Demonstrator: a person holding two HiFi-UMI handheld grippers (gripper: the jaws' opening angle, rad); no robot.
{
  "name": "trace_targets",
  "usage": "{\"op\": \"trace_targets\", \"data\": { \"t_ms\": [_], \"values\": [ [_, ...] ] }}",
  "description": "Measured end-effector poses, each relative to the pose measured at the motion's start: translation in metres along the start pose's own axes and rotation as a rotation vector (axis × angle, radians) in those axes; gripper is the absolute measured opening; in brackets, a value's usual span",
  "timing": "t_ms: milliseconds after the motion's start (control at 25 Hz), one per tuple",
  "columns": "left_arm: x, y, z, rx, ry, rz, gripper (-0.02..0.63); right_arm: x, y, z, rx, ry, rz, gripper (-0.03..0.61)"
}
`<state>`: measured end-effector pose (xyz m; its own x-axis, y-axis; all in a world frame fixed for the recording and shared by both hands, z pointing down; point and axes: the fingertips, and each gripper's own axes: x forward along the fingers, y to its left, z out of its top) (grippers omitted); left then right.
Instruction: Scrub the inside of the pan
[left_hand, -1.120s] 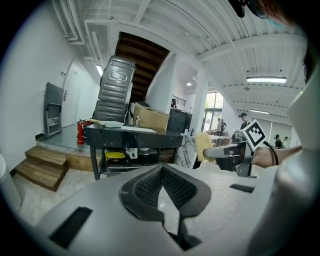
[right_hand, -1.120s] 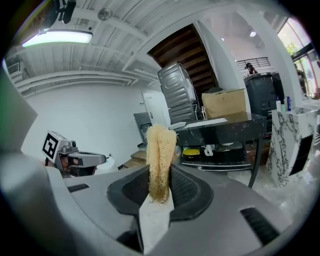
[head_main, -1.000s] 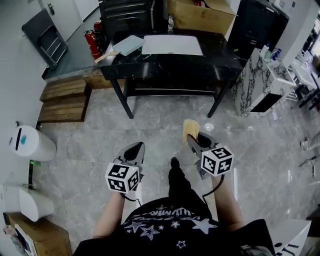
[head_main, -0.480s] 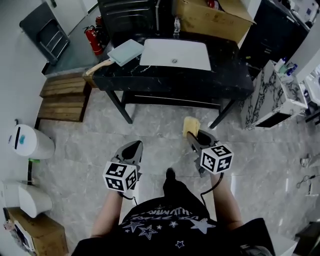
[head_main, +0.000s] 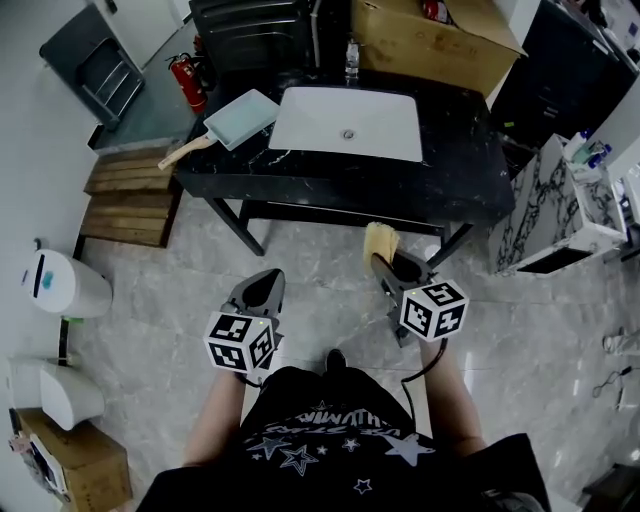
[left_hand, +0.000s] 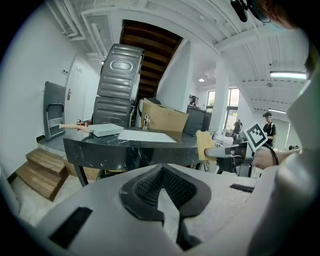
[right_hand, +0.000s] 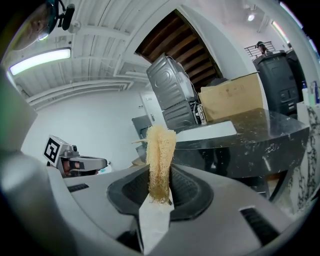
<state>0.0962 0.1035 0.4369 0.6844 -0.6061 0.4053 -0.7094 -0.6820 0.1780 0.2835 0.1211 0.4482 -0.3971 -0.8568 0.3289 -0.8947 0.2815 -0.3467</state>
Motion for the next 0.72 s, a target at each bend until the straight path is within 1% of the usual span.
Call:
{"op": "trace_targets", "data": {
  "t_ms": [240,560,720],
  "values": [
    [0.022,0.0,0.006,0.021,0.018,0.002,0.008,0.01,-0.016,0.0,0.03,-0.001,0.013,0.092],
    [0.041,0.021,0.024,0.029,-0.001,-0.009,0.008,0.031,-0.033,0.017,0.017,0.0,-0.029,0.094],
    [0.057,0.037,0.036,0.033,-0.017,-0.007,0.008,0.048,-0.041,0.026,0.005,0.016,-0.049,0.094]
  ]
}}
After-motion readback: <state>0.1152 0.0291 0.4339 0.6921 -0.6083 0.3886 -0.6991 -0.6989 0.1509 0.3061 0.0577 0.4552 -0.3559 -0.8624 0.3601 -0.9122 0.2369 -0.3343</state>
